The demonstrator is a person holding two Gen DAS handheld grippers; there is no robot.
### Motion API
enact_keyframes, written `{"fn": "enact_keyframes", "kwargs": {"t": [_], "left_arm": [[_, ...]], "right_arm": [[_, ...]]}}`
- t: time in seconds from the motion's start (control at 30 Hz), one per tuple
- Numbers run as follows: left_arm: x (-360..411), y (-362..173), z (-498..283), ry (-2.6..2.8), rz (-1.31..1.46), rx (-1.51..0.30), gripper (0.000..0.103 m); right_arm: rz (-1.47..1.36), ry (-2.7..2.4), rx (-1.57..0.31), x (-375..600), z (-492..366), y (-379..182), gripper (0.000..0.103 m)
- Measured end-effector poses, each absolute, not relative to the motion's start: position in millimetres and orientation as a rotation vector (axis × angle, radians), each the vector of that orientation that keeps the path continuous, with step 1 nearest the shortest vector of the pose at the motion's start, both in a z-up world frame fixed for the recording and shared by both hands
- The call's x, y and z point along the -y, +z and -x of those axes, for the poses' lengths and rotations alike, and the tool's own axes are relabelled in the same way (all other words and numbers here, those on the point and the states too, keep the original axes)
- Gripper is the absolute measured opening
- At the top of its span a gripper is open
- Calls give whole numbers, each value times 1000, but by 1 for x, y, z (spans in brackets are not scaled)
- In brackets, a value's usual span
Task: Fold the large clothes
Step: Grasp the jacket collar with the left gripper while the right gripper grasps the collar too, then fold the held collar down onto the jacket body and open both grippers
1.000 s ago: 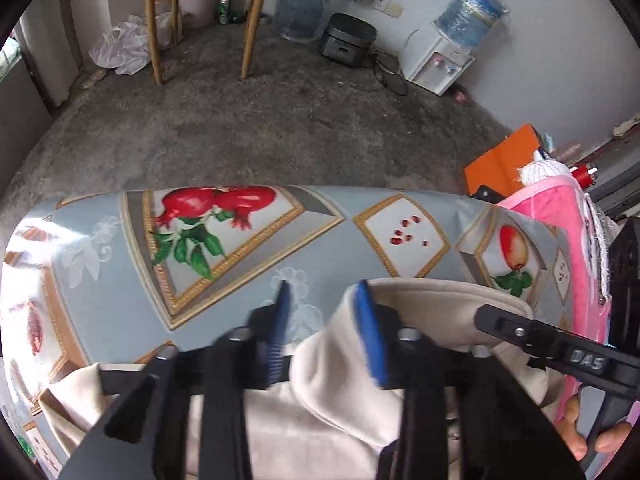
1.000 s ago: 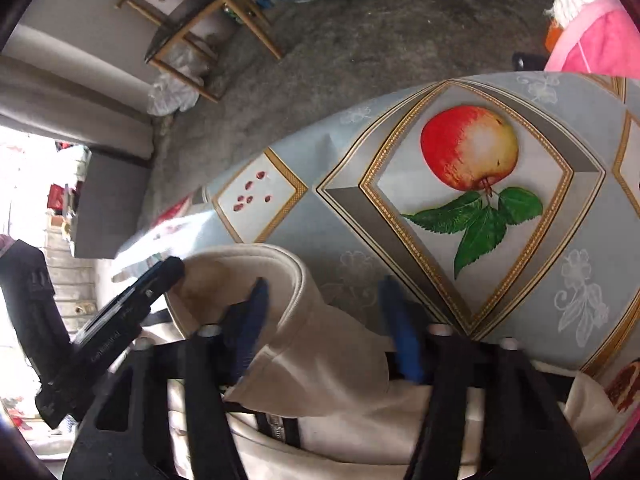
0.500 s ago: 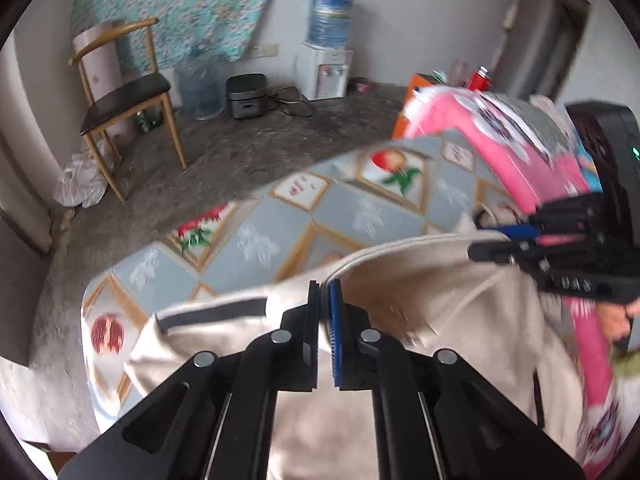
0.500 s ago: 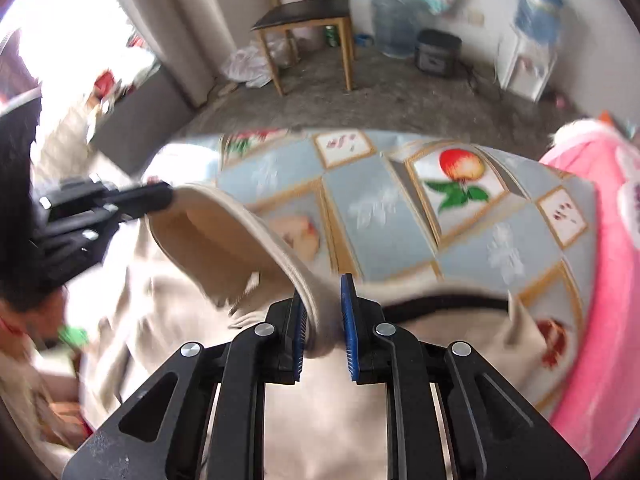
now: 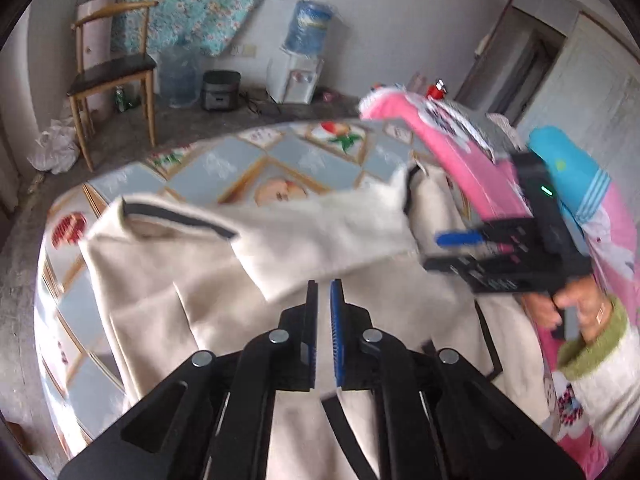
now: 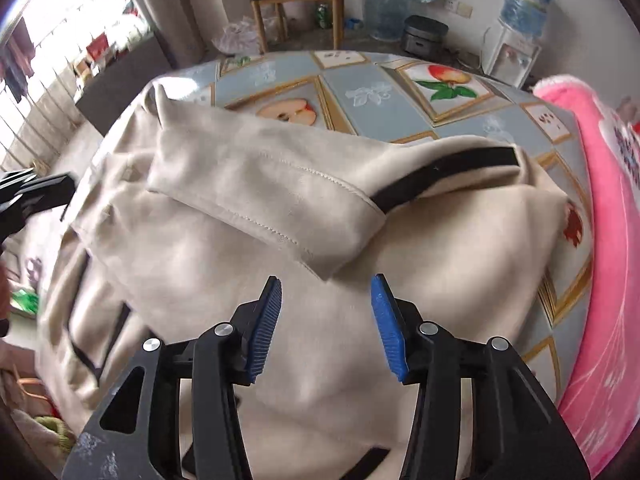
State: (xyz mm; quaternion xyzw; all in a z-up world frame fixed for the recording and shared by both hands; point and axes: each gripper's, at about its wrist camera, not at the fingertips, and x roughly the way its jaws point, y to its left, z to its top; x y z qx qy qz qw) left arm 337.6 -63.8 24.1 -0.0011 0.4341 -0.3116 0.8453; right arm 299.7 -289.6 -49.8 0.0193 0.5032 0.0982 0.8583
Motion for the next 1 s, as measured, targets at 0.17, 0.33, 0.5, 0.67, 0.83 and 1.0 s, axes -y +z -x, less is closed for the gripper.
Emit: {"fn": "enact_keyframes", "kwargs": {"t": [0.17,0.33,0.5,0.67,0.83,1.0], "left_arm": [[87,8,-386,-551,-10,-952,6],[88,-46,-405,-462,23,-1087,6],[81,-61,-395,-456,53,-1078,6],[89,-61,-394,-471,35,-1072,6],[93,-61,-392,-465,4,-1057,6],[84,-41,-390,-471,-18,-1000,6]], "right_arm": [[-476,255,-1034,340,-314,-32,61],[-601,159,-1181,341,-361,-67,52],[-557,124,-1177,329,-378,-74,23],[-416,89,-1130,327,-386,-72,21],[-325,-16,-1122,328,-376,-70,40],[-192,-27,-974,313,-355,-35,41]]}}
